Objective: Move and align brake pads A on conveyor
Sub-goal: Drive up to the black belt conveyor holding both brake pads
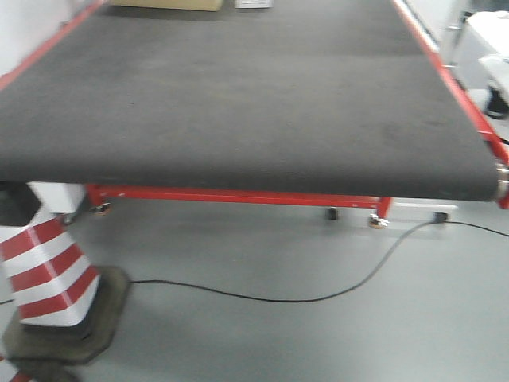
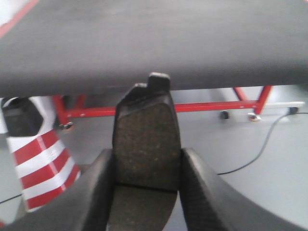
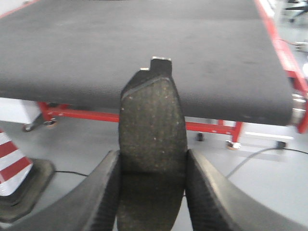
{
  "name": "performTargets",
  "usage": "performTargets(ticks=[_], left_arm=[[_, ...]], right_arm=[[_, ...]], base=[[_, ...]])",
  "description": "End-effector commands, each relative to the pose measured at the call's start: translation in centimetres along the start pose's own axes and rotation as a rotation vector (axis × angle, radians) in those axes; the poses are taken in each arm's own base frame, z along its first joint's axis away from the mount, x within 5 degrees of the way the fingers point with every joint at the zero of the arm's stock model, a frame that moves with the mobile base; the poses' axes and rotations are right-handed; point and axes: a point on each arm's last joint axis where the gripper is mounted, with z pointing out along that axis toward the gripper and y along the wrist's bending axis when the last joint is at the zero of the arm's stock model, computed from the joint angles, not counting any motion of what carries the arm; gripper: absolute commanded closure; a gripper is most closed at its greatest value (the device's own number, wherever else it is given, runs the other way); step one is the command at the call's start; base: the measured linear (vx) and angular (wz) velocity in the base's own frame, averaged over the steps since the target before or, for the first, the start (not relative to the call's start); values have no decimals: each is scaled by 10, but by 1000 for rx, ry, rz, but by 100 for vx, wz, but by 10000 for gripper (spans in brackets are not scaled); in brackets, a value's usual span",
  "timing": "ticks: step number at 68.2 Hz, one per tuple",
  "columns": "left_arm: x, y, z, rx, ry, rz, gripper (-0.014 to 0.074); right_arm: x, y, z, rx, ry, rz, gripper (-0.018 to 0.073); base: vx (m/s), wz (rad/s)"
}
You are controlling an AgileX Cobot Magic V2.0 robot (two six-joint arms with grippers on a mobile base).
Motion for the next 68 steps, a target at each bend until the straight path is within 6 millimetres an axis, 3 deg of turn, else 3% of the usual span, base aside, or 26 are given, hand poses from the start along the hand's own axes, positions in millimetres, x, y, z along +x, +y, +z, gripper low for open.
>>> performTargets(ticks=[1,39,68], left_arm=[[-17,0,-3,0,-116,-17,603],[-17,0,-3,0,-116,-17,603],[-17,0,-3,0,-116,-17,603]], right_arm=[[-18,0,-4,-2,-121,-6,564],[-18,0,-4,-2,-121,-6,564],[-18,0,-4,-2,-121,-6,564]], base=[[2,-45],[10,-15],[31,12]])
